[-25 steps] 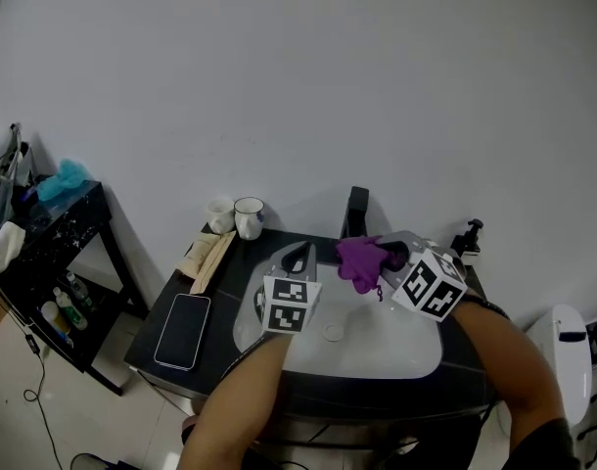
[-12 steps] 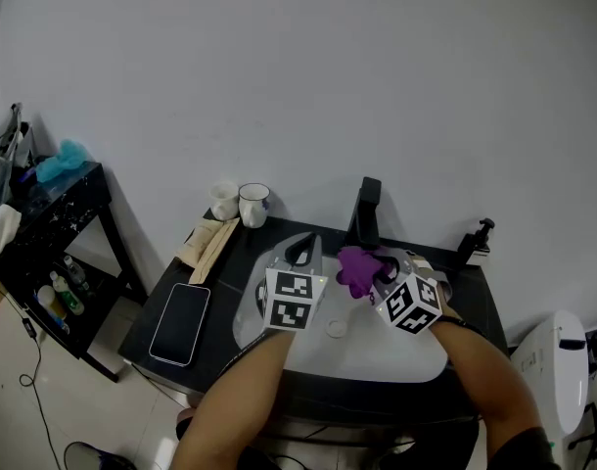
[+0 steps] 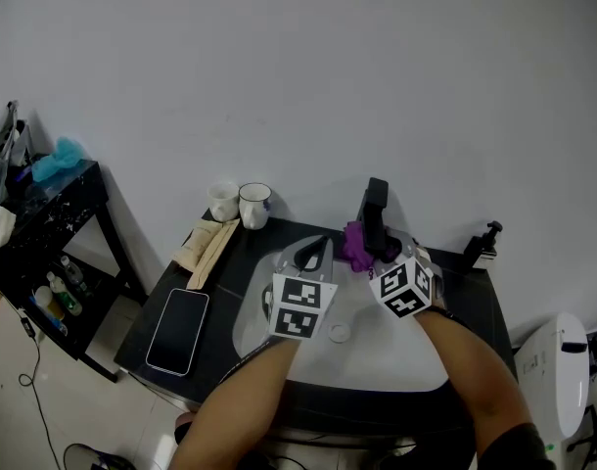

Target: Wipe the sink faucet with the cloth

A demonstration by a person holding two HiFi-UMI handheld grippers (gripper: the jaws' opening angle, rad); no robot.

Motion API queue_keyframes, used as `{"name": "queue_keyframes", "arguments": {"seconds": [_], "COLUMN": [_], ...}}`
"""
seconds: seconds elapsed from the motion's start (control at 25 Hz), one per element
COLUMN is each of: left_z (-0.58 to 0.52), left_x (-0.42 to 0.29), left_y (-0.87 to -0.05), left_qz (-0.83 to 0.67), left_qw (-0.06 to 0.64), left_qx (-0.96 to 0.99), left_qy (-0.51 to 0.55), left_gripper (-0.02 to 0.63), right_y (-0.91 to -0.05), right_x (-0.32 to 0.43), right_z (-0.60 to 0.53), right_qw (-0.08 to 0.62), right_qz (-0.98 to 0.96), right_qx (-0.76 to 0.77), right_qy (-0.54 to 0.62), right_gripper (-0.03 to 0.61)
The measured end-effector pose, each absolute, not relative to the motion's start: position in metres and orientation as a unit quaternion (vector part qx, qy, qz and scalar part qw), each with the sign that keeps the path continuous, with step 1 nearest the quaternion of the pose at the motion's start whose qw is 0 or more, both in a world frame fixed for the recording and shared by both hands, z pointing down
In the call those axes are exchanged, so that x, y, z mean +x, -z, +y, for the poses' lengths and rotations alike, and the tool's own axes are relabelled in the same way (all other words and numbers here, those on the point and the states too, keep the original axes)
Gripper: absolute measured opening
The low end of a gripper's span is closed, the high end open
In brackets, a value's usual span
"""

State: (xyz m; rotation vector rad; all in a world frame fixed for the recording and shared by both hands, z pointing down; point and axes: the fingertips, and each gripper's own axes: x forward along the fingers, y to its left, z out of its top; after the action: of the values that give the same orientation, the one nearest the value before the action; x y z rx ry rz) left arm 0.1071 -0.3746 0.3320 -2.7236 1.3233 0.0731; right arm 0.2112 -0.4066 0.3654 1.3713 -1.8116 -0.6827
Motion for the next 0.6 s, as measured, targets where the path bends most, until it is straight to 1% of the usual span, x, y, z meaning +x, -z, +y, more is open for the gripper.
{"name": "queue_keyframes", "arguments": {"seconds": [0.24,0.6], "left_z": [-0.376,-0.376], "left_x": [0.106,0.102], "left_y": [-0.334,-0.335], "left_qz": [0.438,0.444], "left_qw": [0.055,0.055], "left_qx": [-0.897,-0.894], "left_qy": [-0.021,-0.017], "left_gripper": [0.018,0.017], "right_y": [-0.370,-0.417], "right_x": [0.210,0.211], "right_z": [-0.413,-0.412], "right_qw": [0.387,0.464], "right_qz": [-0.705,-0.706], "right_qx": [0.529,0.478], "right_qy": [0.270,0.242], "right_gripper": [0.067,0.067]}}
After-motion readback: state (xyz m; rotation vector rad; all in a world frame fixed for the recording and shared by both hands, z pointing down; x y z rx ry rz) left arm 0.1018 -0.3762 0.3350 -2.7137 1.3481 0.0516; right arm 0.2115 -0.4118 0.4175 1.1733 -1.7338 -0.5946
